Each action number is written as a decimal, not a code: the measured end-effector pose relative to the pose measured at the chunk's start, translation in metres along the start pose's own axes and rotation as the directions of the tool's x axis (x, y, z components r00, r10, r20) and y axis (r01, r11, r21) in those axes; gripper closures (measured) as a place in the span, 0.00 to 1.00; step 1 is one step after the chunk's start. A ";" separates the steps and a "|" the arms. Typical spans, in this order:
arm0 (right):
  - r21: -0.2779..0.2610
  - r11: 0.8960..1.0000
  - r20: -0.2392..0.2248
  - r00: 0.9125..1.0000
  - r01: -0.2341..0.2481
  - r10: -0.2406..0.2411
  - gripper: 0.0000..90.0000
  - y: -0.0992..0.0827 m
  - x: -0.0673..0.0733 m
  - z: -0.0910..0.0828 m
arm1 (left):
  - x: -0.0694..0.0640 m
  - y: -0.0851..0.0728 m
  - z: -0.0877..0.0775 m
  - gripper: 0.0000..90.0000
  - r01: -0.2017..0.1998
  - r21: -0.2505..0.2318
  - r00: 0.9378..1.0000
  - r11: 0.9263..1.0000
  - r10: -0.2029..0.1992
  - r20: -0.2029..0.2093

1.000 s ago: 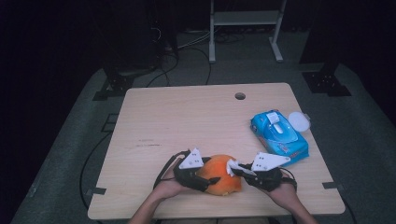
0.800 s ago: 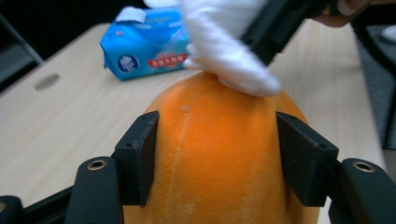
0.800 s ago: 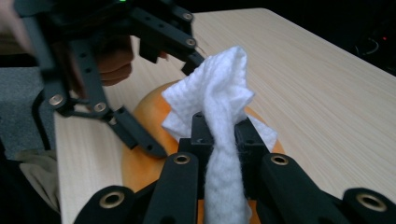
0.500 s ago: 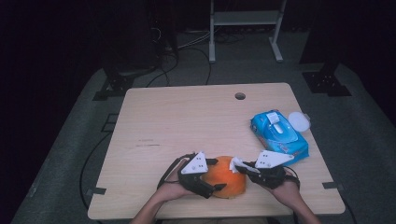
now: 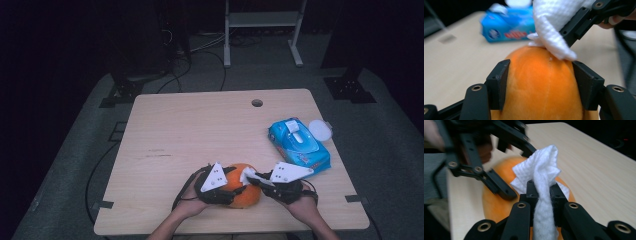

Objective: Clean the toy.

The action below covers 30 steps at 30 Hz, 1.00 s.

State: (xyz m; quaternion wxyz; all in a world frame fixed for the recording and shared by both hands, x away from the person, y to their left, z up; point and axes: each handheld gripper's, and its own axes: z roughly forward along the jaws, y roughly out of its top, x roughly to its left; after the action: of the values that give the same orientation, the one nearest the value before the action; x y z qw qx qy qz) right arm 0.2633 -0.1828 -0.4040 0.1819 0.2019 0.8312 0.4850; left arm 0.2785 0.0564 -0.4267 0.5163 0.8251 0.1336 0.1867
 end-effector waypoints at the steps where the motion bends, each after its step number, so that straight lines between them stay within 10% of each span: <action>1: 0.001 1.000 0.011 1.000 -0.009 0.009 0.90 -0.001 -0.003 -0.001 | 0.001 -0.001 0.002 0.40 0.006 0.000 1.000 1.000 -0.006 -0.005; 11: 0.085 0.994 0.051 0.996 -0.075 0.071 0.90 -0.021 -0.020 0.010 | 0.018 -0.026 -0.006 0.29 0.052 0.052 0.988 0.997 -0.059 0.145; 19: 0.035 0.999 -0.025 1.000 0.010 -0.009 0.89 -0.003 0.008 0.015 | 0.017 -0.030 -0.010 0.28 0.027 0.055 0.986 0.998 -0.036 0.160; 26: 0.078 0.992 0.033 0.995 -0.096 0.094 0.89 -0.027 -0.021 0.010 | 0.022 -0.033 -0.009 0.27 0.064 0.047 0.984 0.997 -0.071 0.166; 30: 0.040 0.994 0.005 0.995 -0.103 0.103 0.89 -0.022 -0.013 0.011 | 0.021 -0.032 -0.007 0.26 0.059 0.056 0.985 0.997 -0.068 0.159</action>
State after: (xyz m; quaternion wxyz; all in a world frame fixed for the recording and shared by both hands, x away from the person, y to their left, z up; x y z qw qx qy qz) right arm 0.2769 -0.1912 -0.4267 0.1536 0.2487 0.8291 0.4766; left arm 0.2930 0.0845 -0.4493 0.5099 0.8457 0.1225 0.0995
